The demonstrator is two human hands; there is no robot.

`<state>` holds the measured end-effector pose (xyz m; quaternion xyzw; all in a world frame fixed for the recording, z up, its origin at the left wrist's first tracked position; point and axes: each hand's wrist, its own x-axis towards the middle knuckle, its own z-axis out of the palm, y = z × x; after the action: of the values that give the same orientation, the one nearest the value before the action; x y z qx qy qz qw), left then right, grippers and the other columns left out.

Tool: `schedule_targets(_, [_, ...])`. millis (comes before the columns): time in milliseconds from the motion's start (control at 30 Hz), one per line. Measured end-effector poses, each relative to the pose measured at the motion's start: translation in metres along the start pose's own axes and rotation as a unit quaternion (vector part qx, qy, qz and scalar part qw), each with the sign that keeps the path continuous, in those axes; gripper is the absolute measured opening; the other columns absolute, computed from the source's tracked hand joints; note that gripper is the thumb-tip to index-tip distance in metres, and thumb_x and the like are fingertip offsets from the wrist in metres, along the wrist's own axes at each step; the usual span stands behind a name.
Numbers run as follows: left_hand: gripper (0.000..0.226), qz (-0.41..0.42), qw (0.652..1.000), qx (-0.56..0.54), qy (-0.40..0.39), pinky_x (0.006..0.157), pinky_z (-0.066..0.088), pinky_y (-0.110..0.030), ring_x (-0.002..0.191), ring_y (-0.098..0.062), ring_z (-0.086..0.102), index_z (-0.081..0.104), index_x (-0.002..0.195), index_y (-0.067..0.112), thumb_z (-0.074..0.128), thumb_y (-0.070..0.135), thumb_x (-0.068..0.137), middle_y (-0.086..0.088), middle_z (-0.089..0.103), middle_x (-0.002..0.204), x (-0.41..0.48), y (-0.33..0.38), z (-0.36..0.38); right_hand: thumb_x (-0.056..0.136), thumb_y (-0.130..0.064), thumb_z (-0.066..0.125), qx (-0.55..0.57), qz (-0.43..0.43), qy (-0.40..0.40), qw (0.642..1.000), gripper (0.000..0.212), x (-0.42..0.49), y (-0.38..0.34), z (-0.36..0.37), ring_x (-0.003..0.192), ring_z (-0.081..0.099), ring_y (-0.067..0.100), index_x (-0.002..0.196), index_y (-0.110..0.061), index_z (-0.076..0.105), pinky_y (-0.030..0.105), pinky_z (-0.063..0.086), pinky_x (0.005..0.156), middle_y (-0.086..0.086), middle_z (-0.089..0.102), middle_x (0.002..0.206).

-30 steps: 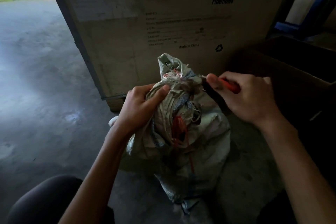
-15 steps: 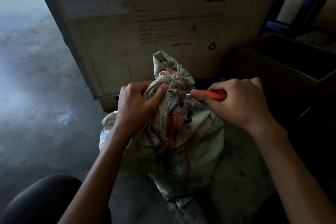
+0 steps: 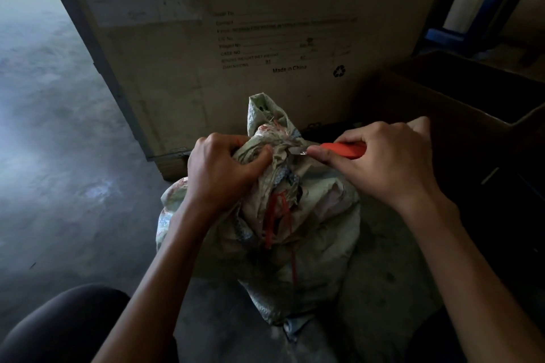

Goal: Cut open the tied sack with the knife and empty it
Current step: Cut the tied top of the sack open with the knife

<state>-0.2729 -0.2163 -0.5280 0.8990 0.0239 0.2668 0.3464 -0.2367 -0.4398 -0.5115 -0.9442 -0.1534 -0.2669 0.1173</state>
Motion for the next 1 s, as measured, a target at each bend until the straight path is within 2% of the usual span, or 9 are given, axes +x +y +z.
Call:
schedule_targets(100, [0.045,-0.013,1.000,0.019,-0.001,0.061,0.054,-0.041,0.057,-0.024,0.067,0.074,0.062,0.015,0.062,0.056,0.078,-0.006,0.070,0.057,0.000,0.000,0.002,0.073,-0.095,0.022,-0.031,0.023,-0.023,0.999,0.078,0.000,0.007,0.007,0.068,0.060,0.017,0.084,-0.038,0.075,0.037,0.024,0.077,-0.010,0.067,0.065])
schedule_targets(167, [0.046,-0.024,1.000,0.004,0.017,0.051,0.050,-0.035,0.048,-0.013,0.062,0.069,0.054,0.015,0.065,0.053,0.079,0.001,0.065,0.050,0.003,-0.010,-0.005,0.073,-0.093,0.021,-0.061,0.071,-0.042,0.995,0.079,0.004,0.026,0.004,0.066,0.054,0.018,0.088,-0.038,0.075,0.038,0.027,0.078,-0.007,0.063,0.066])
schedule_targets(300, [0.048,-0.052,0.996,-0.076,0.006,0.044,0.049,-0.032,0.047,-0.003,0.055,0.074,0.063,0.010,0.066,0.054,0.081,-0.009,0.070,0.055,0.010,-0.030,-0.022,0.069,-0.098,0.024,0.020,0.132,-0.035,0.990,0.075,0.003,0.068,-0.015,0.092,0.067,0.029,0.083,-0.043,0.074,0.046,0.037,0.091,-0.005,0.073,0.082])
schedule_targets(400, [0.051,-0.044,0.997,-0.038,-0.048,0.052,0.051,-0.041,0.050,-0.008,0.055,0.073,0.064,0.012,0.063,0.058,0.082,-0.011,0.069,0.059,0.010,-0.028,-0.014,0.074,-0.094,0.031,0.097,0.103,-0.014,0.990,0.069,0.003,0.051,-0.014,0.077,0.068,0.019,0.077,-0.039,0.072,0.050,0.046,0.093,-0.014,0.066,0.062])
schedule_targets(533, [0.039,-0.076,0.990,-0.062,-0.100,0.056,0.045,-0.035,0.049,-0.003,0.051,0.071,0.060,0.024,0.068,0.050,0.089,0.000,0.062,0.050,0.015,-0.024,-0.010,0.078,-0.089,0.039,0.181,0.061,-0.021,0.981,0.062,0.004,0.023,-0.004,0.061,0.060,0.003,0.074,-0.035,0.071,0.052,0.051,0.086,-0.011,0.062,0.054])
schedule_targets(667, [0.043,-0.153,0.961,-0.152,-0.172,0.083,0.055,-0.053,0.073,-0.020,0.064,0.075,0.070,0.009,0.062,0.049,0.080,-0.022,0.074,0.076,0.012,-0.019,-0.016,0.076,-0.091,0.034,0.173,0.046,-0.048,0.983,0.068,0.003,0.013,0.004,0.065,0.058,-0.002,0.073,-0.034,0.071,0.043,0.042,0.093,-0.011,0.063,0.056])
schedule_targets(733, [0.051,-0.204,0.944,-0.184,-0.181,0.084,0.054,-0.054,0.074,-0.022,0.060,0.068,0.068,-0.003,0.058,0.046,0.076,-0.020,0.068,0.074,0.011,-0.017,-0.016,0.075,-0.092,0.032,0.158,0.040,-0.064,0.985,0.069,0.003,0.009,0.006,0.070,0.057,-0.004,0.075,-0.035,0.071,0.038,0.032,0.091,-0.014,0.064,0.060])
schedule_targets(867, [0.034,-0.229,0.948,-0.200,-0.092,0.073,0.045,-0.052,0.072,-0.022,0.047,0.054,0.065,0.014,0.047,0.044,0.077,-0.015,0.052,0.068,0.009,-0.012,-0.011,0.070,-0.095,0.031,0.155,0.019,-0.073,0.985,0.070,0.006,0.003,0.005,0.076,0.060,0.000,0.078,-0.039,0.072,0.035,0.026,0.089,-0.018,0.066,0.064])
schedule_targets(1000, [0.069,-0.222,0.948,-0.219,-0.068,0.095,0.050,-0.064,0.085,-0.046,0.066,0.060,0.075,0.002,0.047,0.070,0.074,-0.035,0.069,0.091,0.007,-0.013,-0.016,0.066,-0.098,0.029,0.100,0.000,-0.086,0.991,0.077,0.003,-0.002,0.001,0.084,0.063,0.008,0.083,-0.039,0.075,0.036,0.030,0.089,-0.015,0.072,0.076])
